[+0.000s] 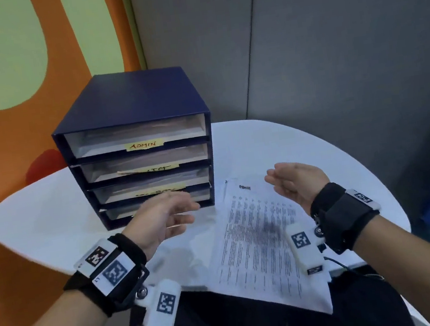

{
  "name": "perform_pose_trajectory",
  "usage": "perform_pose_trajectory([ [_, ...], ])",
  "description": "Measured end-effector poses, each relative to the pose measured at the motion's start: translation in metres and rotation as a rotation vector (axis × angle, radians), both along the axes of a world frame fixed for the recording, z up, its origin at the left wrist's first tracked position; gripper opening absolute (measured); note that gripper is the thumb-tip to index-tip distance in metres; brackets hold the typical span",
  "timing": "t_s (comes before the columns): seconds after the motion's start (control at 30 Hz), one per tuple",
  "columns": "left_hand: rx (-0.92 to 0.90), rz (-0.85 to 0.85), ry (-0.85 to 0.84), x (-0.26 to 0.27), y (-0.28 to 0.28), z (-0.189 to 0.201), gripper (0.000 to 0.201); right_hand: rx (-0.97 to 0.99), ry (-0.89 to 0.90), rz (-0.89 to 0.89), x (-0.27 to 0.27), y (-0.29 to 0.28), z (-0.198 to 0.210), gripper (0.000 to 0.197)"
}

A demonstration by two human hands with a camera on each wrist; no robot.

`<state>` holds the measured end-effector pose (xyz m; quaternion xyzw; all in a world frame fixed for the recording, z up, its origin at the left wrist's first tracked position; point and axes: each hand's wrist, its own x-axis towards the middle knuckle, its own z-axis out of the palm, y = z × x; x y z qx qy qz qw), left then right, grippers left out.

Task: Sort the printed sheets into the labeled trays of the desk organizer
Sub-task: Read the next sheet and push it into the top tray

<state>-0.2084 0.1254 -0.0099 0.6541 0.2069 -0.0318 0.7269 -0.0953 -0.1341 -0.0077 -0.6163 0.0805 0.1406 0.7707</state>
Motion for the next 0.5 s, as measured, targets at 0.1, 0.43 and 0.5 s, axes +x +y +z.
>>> perform_pose_trajectory([
  [0.1,0.081,-0.044,0.043,0.005,-0.027,-0.014,0.020,-0.007,0.044,-0.092,0.002,-0.031,-0.018,0.018],
  [0.43,0.337,-0.069,0.260,0.048,-0.092,-0.053,0.068,-0.518,0.137,0.020,-0.001,-0.067,-0.075,0.033],
  [0.5,0.395,-0.083,0.281,0.055,-0.099,-0.054,0.073,-0.494,0.130,0.026,-0.001,-0.065,-0.078,0.035],
])
